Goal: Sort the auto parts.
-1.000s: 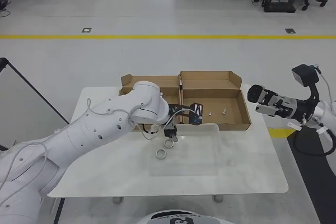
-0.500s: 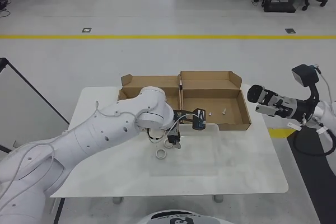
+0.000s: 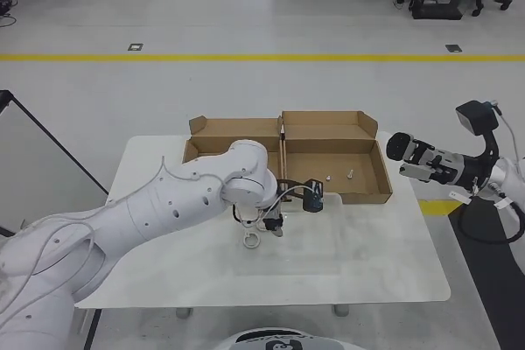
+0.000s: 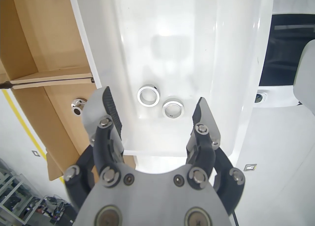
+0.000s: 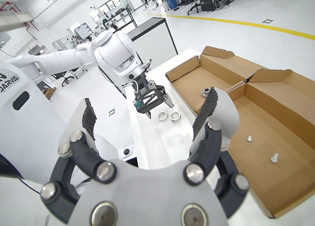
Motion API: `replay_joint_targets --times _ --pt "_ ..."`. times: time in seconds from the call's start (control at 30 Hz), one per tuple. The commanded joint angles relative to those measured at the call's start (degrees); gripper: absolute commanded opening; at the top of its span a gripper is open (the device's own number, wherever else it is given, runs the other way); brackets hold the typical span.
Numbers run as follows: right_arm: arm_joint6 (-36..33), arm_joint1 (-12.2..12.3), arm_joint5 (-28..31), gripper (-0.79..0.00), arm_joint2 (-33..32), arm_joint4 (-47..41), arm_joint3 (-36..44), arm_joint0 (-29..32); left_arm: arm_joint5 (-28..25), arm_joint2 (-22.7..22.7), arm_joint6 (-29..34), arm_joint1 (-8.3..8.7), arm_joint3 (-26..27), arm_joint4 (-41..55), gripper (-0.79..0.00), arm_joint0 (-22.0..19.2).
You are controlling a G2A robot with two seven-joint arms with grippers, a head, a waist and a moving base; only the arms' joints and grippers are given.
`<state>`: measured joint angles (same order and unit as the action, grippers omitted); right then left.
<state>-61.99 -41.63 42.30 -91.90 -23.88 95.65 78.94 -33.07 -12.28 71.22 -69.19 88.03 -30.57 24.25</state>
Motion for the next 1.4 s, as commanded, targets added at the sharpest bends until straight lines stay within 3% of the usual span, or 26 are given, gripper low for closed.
replay_joint_targets --times 0.0,0.1,0.23,0.3,0.43,0.5,0.63,1.37 --pt "0.0 0.0 0.0 0.0 0.0 0.0 0.0 0.0 -0.11 0.77 -0.11 -0.1 -0.49 -0.34 -0.191 -0.08" --pt "0.0 0.0 0.0 0.0 0.0 0.0 0.0 0.0 -0.44 1.42 -0.44 -0.33 -1.67 -0.99 -0.249 0.21" --pt "0.0 0.0 0.0 0.0 0.0 0.0 0.0 0.0 -1.11 2.54 -1.12 -0.94 -3.4 -2.7 -0.243 0.76" --pt "0.0 0.0 0.0 0.0 0.0 0.0 0.0 0.0 -1.49 2.54 -1.5 -1.33 -4.38 -3.54 -0.305 1.32" --pt "0.0 0.0 0.0 0.0 0.0 0.0 0.0 0.0 -2.03 2.54 -2.03 -2.23 -5.88 -5.37 -0.329 2.34" --pt "0.0 0.0 0.0 0.0 0.0 0.0 0.0 0.0 -2.46 2.54 -2.53 -2.72 -6.63 -6.47 -0.397 2.67" --pt "0.0 0.0 0.0 0.0 0.0 0.0 0.0 0.0 -2.79 2.54 -3.09 -3.71 -8.58 -8.58 -0.453 3.41" --pt "0.0 0.0 0.0 0.0 0.0 0.0 0.0 0.0 -2.18 2.3 -2.19 -7.18 -14.56 -14.78 -0.505 5.97"
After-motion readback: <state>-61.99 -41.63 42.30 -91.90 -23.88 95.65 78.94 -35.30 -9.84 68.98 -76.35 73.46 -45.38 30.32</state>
